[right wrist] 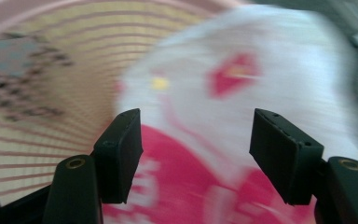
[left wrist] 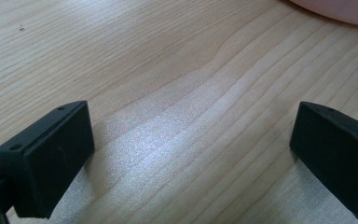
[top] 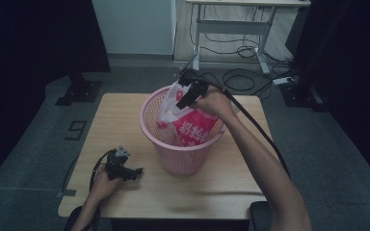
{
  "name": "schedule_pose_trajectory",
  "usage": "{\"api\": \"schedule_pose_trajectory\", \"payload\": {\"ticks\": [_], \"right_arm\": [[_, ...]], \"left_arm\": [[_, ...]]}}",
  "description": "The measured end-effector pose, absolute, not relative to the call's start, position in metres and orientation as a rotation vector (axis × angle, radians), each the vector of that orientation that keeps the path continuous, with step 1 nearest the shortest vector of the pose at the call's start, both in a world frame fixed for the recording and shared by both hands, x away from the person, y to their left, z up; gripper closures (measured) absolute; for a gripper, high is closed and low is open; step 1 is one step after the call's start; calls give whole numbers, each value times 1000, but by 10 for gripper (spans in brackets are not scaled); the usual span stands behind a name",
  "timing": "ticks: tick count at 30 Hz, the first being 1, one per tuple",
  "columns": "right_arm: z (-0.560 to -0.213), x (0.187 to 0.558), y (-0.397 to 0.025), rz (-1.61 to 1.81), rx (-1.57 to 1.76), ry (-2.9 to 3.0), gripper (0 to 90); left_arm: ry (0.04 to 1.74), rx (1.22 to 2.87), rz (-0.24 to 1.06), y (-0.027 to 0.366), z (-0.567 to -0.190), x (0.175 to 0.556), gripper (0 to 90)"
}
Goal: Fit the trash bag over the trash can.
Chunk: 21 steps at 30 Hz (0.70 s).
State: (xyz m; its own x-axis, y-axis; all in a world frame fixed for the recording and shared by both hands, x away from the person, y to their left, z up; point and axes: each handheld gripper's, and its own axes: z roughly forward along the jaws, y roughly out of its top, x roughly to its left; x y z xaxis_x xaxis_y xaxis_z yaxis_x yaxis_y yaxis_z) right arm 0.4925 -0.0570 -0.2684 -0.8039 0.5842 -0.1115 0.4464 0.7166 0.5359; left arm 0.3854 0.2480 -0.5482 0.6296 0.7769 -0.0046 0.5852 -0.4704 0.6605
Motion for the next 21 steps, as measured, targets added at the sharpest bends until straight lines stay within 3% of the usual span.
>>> {"api": "schedule_pose_trajectory", "payload": {"ticks": [3,9,13,21], "right_arm": [[-260,510,-84,656,886,2525,331],[-278,528,-108,599,950,2475,344],[-295,534,-125,633,1007,2481,575],[-286,526,-132,672,968,2500,713]], "left_arm": [[1060,2221,392,248,-548,385,0],[1061,2219,392,248,-548,385,0],[1061,2219,392,248,-548,385,0],[1060,2221,392,248,-548,385,0]]}}
